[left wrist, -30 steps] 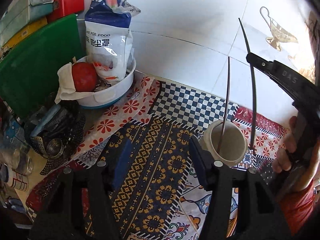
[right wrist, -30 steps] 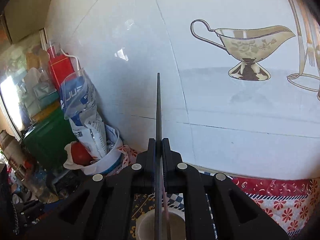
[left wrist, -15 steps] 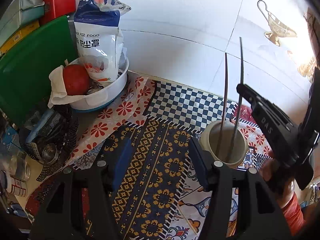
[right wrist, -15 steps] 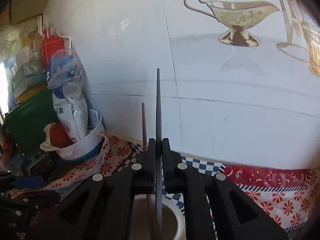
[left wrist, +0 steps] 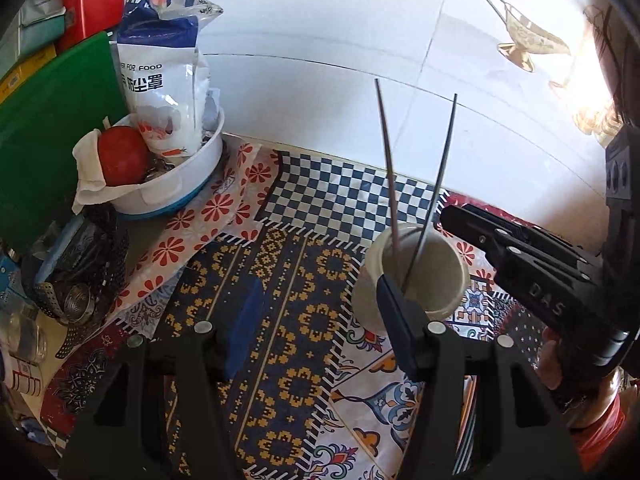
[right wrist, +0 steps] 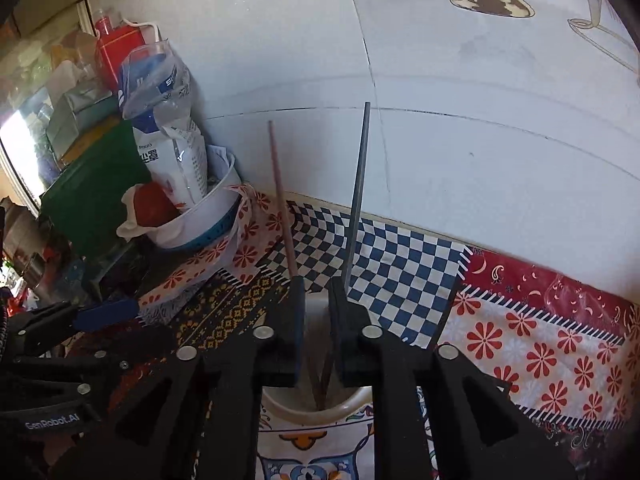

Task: Organize utensils
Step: 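Lower the dark grey chopstick into the white cup and open the right tool, then move both tools back down to the remaining chopsticks on the cloth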

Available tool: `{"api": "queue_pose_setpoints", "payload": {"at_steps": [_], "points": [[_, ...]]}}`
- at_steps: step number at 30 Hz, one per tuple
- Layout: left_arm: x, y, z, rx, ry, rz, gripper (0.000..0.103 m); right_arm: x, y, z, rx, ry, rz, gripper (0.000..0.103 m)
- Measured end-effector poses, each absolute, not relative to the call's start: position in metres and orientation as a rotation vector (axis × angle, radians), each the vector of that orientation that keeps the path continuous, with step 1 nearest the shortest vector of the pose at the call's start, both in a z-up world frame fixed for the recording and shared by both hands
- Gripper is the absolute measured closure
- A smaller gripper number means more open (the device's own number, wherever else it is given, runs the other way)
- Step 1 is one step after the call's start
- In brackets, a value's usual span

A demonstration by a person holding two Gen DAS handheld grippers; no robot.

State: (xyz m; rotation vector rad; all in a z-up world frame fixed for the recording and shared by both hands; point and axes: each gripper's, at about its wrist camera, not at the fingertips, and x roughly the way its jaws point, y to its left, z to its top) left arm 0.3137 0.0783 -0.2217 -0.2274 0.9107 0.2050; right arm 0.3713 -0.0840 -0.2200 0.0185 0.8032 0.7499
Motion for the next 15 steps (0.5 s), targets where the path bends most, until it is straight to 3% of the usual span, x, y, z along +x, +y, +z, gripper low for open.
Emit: {"api": "queue_pose_setpoints", "payload": {"at_steps": [2,4,15], "points": [[0.311,0.075,-0.219,-0.228,0.906,0.194,0.045,0.363,-0.090,-0.214,0.019,0.795,0.740,0.067],[0.308,0.073,-0.217,-0.224,0.902,0.186,0.045,0.355,-0.097,-0.205,0.005,0.774,0.716,0.064],[0.282,0.051,-0.210,-0.179,0.916,0.117,0.045,0.315,-0.145,-0.182,-0.012,0.794,0.565,0.059]]}}
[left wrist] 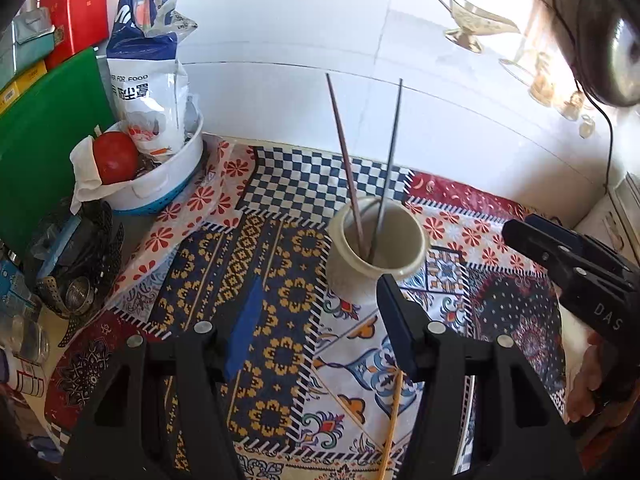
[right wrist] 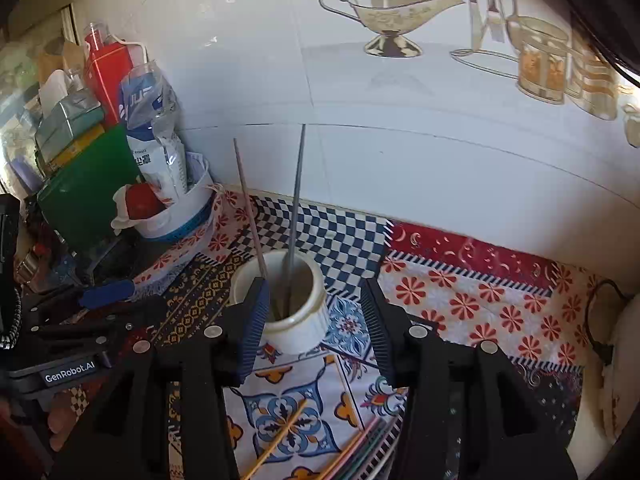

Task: Organize utensils
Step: 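Move both tools back down to the remaining chopsticks on the cloth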

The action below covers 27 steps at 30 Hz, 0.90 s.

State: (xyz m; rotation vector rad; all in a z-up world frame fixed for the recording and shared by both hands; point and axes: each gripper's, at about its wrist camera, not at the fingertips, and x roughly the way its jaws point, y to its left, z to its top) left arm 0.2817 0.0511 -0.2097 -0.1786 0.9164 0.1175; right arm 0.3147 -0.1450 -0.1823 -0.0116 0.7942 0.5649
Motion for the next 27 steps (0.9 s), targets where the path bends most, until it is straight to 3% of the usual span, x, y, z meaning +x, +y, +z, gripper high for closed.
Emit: {"api": "queue_pose_setpoints", "payload": {"at_steps": [18,27], "points": [[0.251,-0.007,-0.278,-0.048,1.138,-0.027,0.045,0.260,-0.254,-0.242,0.097,1.019,0.270,0.059],[0.243,-0.020,-0.324,-0.044,1.271,-0.087,0.047,0.240,-0.247,-0.294,0.067,1.172,0.290,0.059]]}}
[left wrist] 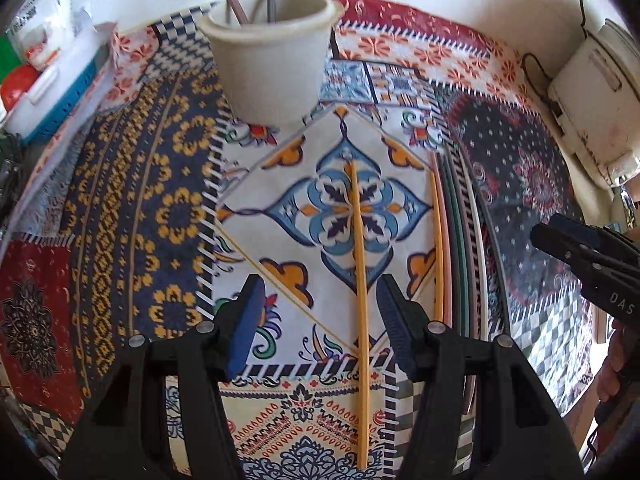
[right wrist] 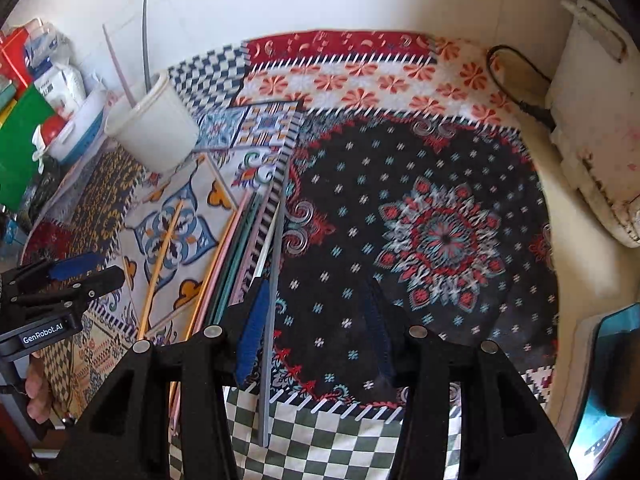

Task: Organize utensils
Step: 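Move both tools back down to the remaining chopsticks on the cloth, then close left tool on a yellow chopstick while right tool closes on a grey one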

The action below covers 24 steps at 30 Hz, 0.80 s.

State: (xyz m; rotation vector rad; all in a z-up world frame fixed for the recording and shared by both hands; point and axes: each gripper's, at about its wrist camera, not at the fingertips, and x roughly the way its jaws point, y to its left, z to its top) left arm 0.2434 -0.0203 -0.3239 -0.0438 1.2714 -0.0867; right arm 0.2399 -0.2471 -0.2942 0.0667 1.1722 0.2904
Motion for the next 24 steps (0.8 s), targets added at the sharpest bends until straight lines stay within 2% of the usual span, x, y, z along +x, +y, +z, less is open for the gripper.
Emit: {"api": "queue_pose_setpoints", "payload": {"at_steps": [2,4,6,8,10,14,24], "points": [[0.244,-0.022,-0.331,-0.056,1.303,-0.100,0.051,0.240,-0.243,-0.300,0.059,1.183,0.307,0.059],[0.246,-0.024,-0.337,-0.059,1.325,-0.115,0.061,0.242,-0.239,-0.305,0.057,1.191,0.325,0.060],[0.247,-0.028,-0.342,-0.053,1.346,-0.125,0.069,0.246,-0.236,-0.309,0.054,1.198,0.342,0.065],[0.247,-0.031,-0.342,-0.039,1.342,-0.126,0.070,0.252,-0.233,-0.314,0.045,1.213,0.356,0.074],[0.248,-0.034,-0.344,-0.044,1.358,-0.153,0.076,0.257,-0.230,-0.318,0.045,1.227,0.371,0.078],[0.253,-0.037,-0.344,-0.030,1.362,-0.161,0.079,0.267,-0.224,-0.325,0.052,1.252,0.408,0.090],[0.274,-0.062,-0.352,0.078,1.384,-0.137,0.082,0.284,-0.204,-0.327,-0.015,1.269,0.461,0.092]]}}
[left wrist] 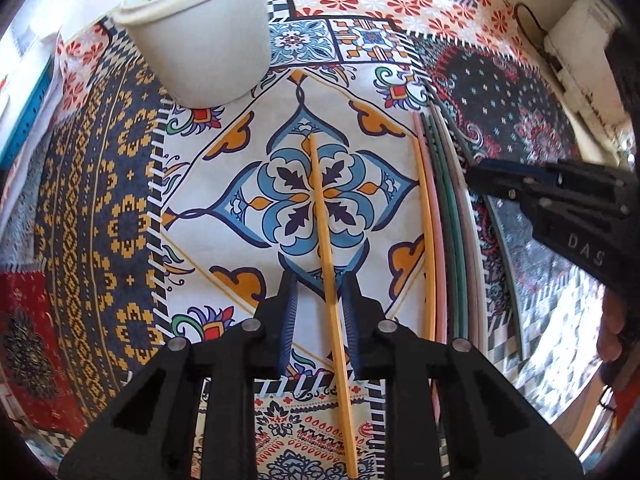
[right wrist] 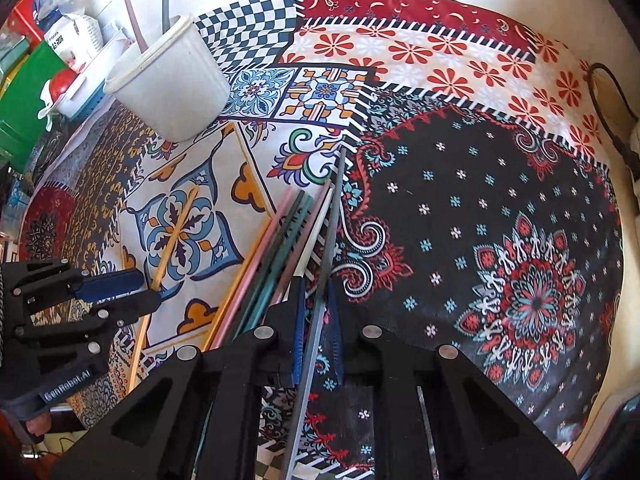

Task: Organize utensils
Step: 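Close left tool on a yellow chopstick while right tool closes on a grey one, then lift both held chopsticks off the cloth and raise them upright over the white cup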

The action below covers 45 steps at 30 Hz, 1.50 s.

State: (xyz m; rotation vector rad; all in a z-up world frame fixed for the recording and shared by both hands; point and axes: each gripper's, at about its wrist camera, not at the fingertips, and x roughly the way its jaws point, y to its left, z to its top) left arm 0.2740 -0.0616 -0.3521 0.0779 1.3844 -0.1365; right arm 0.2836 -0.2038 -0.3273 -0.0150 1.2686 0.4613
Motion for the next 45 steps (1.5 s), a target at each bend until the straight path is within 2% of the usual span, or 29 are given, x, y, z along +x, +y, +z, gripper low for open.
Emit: {"api": "queue_pose_setpoints", "payload": {"at_steps": [5,10,19,45], "points": [[0.277,-0.072,-0.354,0.120,1.370,-0.114,0.082,0.284,-0.200,-0.327,-0.046,1.264,0.465,0.095],[0.273,-0.078,-0.355,0.139,1.354,-0.131,0.099,0.284,-0.199,-0.329,-0.031,1.261,0.455,0.097],[0.279,-0.064,-0.349,0.049,1.367,-0.110,0.099,0.287,-0.211,-0.325,0.023,1.268,0.450,0.098],[0.261,-0.008,-0.222,-0.111,1.059,-0.041,0.100,0.284,-0.216,-0.219,0.057,0.980,0.459,0.099]]}}
